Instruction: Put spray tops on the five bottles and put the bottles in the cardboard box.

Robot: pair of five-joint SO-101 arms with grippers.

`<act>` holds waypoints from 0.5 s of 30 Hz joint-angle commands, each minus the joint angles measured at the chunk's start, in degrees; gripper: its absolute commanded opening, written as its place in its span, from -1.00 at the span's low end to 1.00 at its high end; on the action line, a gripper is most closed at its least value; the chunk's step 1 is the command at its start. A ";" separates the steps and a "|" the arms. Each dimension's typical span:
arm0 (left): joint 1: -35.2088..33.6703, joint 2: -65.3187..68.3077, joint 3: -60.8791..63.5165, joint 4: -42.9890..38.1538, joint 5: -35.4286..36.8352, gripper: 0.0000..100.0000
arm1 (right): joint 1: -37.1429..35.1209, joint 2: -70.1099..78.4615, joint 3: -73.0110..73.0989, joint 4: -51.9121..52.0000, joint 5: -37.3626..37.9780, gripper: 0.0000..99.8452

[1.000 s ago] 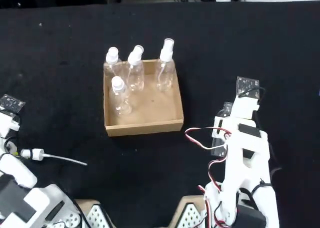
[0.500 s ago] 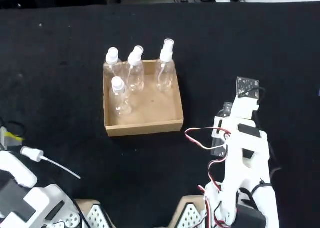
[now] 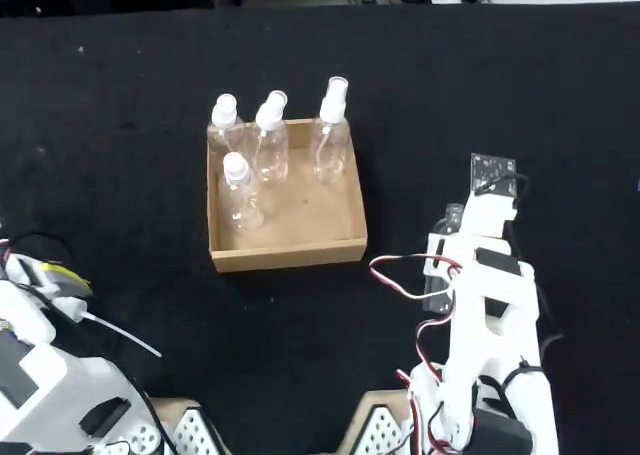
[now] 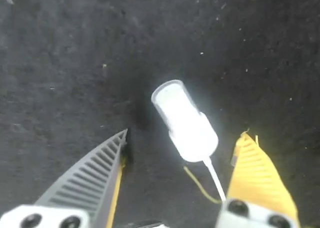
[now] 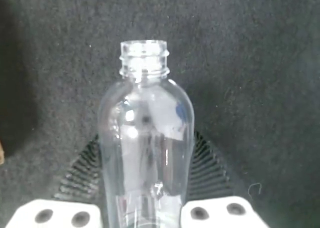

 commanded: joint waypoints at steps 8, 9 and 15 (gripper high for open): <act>1.80 -0.35 5.93 -5.89 3.87 -0.81 | -1.49 -3.38 0.13 -1.76 0.70 -0.98; 1.89 -0.35 5.58 -5.89 3.87 -0.85 | -1.49 -3.38 0.13 -1.76 0.70 -0.98; 1.80 0.26 -0.57 -5.45 -3.78 -0.82 | -1.49 -3.38 0.13 -1.58 0.70 -0.98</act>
